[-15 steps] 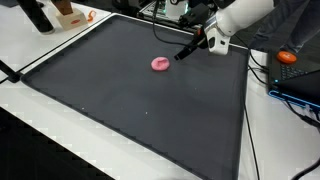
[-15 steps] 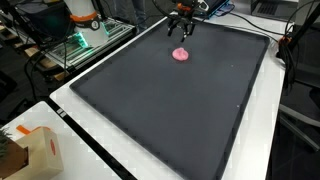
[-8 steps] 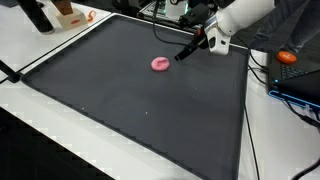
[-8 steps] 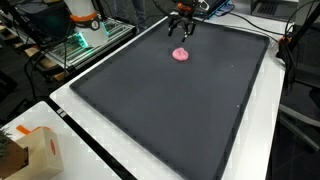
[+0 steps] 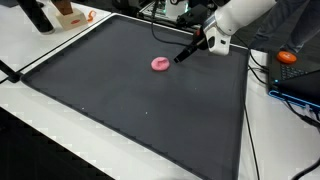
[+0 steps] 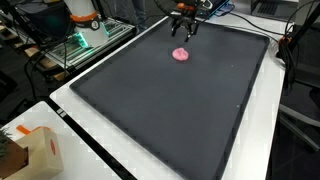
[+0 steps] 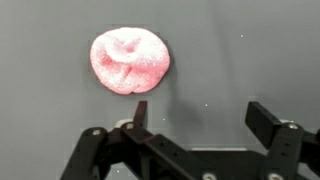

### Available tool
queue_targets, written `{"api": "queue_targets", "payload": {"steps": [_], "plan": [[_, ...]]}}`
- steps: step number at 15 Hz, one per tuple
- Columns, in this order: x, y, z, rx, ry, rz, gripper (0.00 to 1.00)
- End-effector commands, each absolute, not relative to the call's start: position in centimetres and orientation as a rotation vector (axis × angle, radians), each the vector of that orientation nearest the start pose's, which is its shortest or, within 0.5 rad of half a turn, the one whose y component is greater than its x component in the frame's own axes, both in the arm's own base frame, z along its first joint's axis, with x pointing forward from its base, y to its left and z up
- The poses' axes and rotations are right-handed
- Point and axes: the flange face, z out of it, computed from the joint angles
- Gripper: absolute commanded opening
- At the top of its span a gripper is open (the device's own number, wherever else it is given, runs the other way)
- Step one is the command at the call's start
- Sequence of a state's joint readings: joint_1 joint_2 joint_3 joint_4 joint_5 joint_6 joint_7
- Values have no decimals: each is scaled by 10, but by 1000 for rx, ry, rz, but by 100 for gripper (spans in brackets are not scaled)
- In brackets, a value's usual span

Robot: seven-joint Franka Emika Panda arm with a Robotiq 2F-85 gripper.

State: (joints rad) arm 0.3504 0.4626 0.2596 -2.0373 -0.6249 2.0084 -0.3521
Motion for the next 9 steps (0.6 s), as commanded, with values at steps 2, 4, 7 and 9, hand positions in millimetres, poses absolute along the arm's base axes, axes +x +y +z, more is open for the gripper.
{"api": "queue_targets", "payload": {"steps": [2,4,7,9], "plan": [[488,275,196,-2780,-2071,695,100],[499,269,197,-2820,-1975,690,100],[518,261,199,-2884,-1791,652,100],[531,254,201,-2931,-1631,617,100]]}}
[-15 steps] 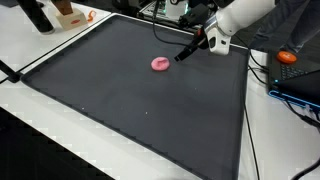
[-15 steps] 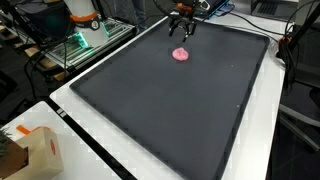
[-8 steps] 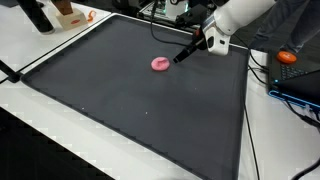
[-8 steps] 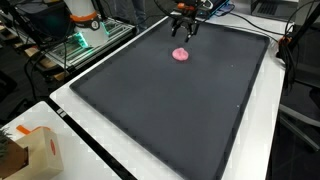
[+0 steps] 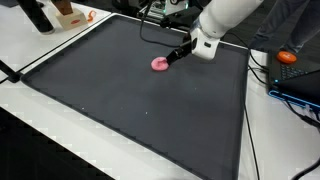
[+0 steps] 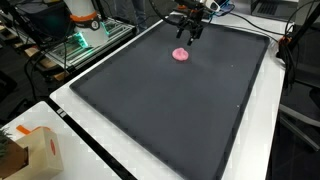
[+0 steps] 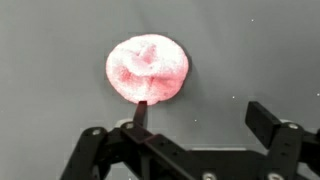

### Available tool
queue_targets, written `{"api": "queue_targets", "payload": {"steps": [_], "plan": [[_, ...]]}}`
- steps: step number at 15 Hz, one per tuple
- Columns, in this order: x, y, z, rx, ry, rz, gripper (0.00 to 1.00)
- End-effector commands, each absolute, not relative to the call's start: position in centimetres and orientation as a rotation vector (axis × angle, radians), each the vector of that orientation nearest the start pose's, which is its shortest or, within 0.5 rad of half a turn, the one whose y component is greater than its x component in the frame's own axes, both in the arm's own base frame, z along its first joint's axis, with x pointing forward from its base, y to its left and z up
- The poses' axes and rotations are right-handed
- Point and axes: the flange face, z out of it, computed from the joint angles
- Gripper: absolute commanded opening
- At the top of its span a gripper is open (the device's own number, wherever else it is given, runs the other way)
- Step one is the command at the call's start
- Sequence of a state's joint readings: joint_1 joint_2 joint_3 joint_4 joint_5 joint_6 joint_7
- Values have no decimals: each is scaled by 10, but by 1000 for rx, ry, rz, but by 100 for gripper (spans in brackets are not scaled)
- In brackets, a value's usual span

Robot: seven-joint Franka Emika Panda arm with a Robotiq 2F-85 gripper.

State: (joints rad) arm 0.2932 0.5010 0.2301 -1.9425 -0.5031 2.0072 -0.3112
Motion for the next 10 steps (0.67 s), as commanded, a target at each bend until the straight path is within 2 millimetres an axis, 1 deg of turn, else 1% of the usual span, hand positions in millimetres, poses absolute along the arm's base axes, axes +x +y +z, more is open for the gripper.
{"api": "queue_targets", "payload": {"steps": [1,4,7,10], "plan": [[538,250,201,-2960,-1540,595,100],[558,235,203,-3046,-1296,538,100],[578,214,203,-3114,-1045,492,100],[593,191,203,-3161,-792,464,100]]}}
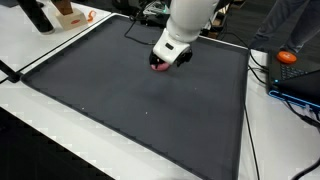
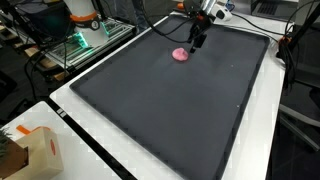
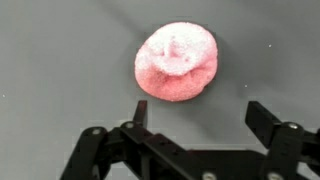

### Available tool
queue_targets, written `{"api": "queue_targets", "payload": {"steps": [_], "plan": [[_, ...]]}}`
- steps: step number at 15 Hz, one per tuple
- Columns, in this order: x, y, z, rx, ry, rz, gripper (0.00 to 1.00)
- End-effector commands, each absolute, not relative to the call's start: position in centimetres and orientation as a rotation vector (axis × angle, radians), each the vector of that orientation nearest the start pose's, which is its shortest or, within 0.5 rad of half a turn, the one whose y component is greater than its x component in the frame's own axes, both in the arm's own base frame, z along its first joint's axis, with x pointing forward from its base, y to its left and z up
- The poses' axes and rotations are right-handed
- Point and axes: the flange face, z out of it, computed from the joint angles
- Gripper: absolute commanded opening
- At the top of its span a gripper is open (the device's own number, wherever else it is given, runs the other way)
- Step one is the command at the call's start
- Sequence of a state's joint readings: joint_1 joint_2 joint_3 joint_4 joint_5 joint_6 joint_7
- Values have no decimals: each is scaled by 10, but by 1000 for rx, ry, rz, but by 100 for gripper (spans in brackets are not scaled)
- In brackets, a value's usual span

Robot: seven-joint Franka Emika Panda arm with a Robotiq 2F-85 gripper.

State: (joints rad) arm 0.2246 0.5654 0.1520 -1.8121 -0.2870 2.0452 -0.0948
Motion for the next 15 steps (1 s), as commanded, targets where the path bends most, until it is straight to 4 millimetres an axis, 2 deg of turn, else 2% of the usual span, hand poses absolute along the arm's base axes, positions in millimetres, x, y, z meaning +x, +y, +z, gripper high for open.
{"api": "queue_targets", "payload": {"steps": [1,8,15], "plan": [[598,182,202,-3170,-707,464,100],[619,122,199,-3151,-127,451,100],[617,60,207,-3034,420,445,100]]}}
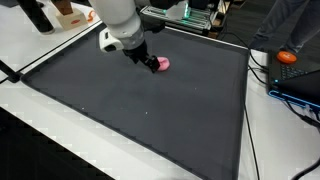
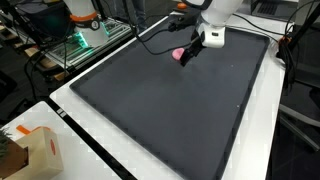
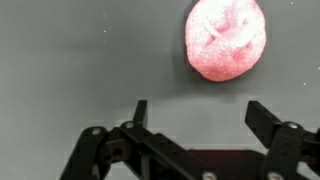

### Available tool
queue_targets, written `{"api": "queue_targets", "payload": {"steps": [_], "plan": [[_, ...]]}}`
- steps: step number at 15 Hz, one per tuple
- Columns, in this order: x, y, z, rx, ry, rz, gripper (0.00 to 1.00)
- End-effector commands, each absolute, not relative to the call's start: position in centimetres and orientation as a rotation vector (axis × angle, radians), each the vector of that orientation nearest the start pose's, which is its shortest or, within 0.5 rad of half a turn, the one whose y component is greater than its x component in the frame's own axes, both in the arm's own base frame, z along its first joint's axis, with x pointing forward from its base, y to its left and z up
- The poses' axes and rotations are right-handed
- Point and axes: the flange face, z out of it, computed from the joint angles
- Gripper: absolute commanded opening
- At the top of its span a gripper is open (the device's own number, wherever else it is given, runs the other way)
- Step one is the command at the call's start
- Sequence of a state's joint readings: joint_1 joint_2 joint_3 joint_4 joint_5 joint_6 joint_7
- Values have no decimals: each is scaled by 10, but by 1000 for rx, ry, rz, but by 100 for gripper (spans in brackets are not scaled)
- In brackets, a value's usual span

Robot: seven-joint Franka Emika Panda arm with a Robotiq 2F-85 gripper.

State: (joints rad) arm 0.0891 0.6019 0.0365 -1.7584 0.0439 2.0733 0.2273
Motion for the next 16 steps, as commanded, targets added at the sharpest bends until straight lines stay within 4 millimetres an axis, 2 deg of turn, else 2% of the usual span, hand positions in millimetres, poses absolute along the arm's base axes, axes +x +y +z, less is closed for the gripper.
{"api": "queue_targets", "payload": {"steps": [1,4,9,16], "plan": [[615,52,207,-3009,498,449,100],[604,31,208,-2925,717,464,100],[575,1,211,-2751,1061,520,100],[538,-21,215,-2433,1469,563,100]]}}
